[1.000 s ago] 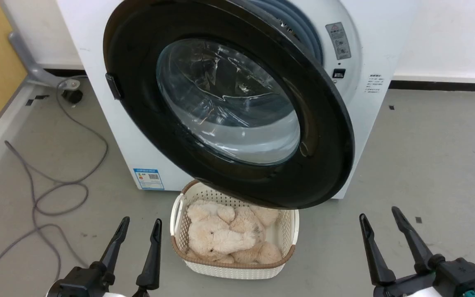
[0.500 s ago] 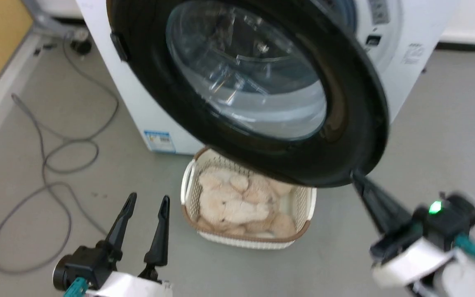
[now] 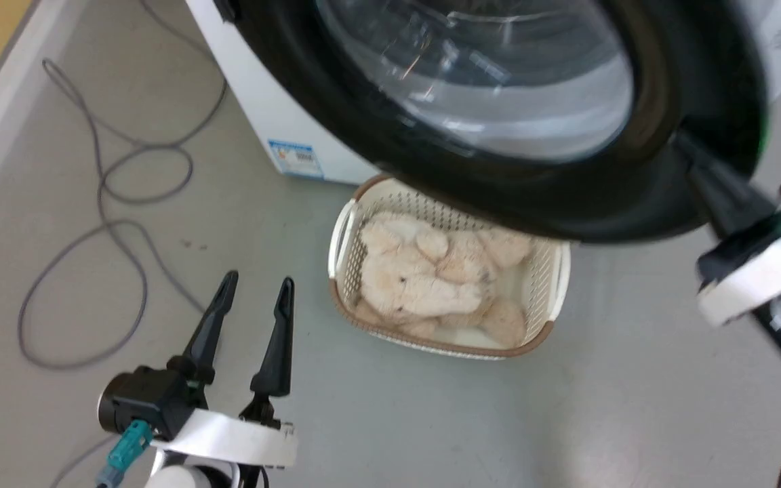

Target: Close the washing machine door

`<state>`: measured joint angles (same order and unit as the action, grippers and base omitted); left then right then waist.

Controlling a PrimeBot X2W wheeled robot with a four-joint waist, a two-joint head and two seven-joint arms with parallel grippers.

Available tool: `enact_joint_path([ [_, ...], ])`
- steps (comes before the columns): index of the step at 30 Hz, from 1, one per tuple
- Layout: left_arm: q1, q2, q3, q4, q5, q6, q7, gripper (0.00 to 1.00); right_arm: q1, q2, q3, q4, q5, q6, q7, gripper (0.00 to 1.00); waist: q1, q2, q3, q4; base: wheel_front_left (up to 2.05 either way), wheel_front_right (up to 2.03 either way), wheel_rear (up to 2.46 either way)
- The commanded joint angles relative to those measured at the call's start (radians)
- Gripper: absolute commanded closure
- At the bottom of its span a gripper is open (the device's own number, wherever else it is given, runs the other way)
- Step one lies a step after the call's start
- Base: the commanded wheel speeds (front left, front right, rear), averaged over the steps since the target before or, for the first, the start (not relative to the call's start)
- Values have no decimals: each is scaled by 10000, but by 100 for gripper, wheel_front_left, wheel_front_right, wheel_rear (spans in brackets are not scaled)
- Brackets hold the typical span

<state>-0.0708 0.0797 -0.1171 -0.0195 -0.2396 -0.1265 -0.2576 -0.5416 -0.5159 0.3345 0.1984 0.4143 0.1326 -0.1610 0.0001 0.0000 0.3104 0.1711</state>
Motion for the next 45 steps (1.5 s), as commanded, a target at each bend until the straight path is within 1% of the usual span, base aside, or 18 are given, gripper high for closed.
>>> enact_joint_path([
  [1,-255,-22,-4,-70,-26,-40,-41,0,-470,-211,-27,172,173,-19,77,100,-1,0,344,180,0,0,0],
  [5,-495,-51,-15,-154,-76,-41,-41,0,-1376,-421,-109,571,490,-19,370,100,-1,0,763,291,0,0,0],
  [8,-656,-75,-34,-190,-104,-41,-41,0,-2112,-597,-96,992,684,-19,789,100,-1,0,1060,349,0,0,0],
  [10,-704,-81,-51,-184,-112,-41,-41,0,-2358,-625,-97,1116,779,-19,904,100,-1,0,1143,367,0,0,0],
  [13,-895,-105,-110,-141,-139,-41,-41,0,-3245,-668,-260,1650,1133,-19,1227,100,-1,0,1403,439,0,0,0],
  [20,-1071,-142,-116,-122,-154,-41,-41,0,-4326,-572,-648,2757,1215,-19,1497,100,-1,0,1668,506,0,0,0],
  [27,-1136,-166,-81,-89,-152,-42,-41,0,-4784,-364,-927,3472,1330,-19,1449,100,-1,0,1745,502,0,0,0],
  [31,-1111,-184,-26,-22,-137,-42,-41,0,-4715,-297,-830,3711,1385,-19,1200,100,-1,0,1569,431,0,0,0],
  [35,-993,-195,63,61,-110,-42,-41,0,-4296,-248,-566,3771,1447,-19,801,100,-1,0,1096,251,0,0,0],
  [36,-892,-200,142,153,-148,-42,-41,0,-3954,-205,-412,3723,1480,-19,531,100,-1,0,731,118,0,0,0],
  [40,-604,-207,341,489,-164,-42,-42,0,-3013,-131,-178,3516,1508,-19,-45,100,-1,0,-134,-184,0,0,0],
  [41,-604,-207,341,489,-164,-42,-42,0,-3013,-131,-178,3516,1508,-19,-45,100,-1,0,-134,-184,0,0,0],
  [43,-431,-211,467,740,-80,-42,-42,0,-2387,-139,-136,3334,1401,-19,-321,100,-1,0,-607,-310,0,0,0],
  [45,-285,-224,633,900,-1,-41,-42,0,-1708,-137,-320,3090,1294,-19,-558,100,-1,0,-1005,-420,0,0,0],
])
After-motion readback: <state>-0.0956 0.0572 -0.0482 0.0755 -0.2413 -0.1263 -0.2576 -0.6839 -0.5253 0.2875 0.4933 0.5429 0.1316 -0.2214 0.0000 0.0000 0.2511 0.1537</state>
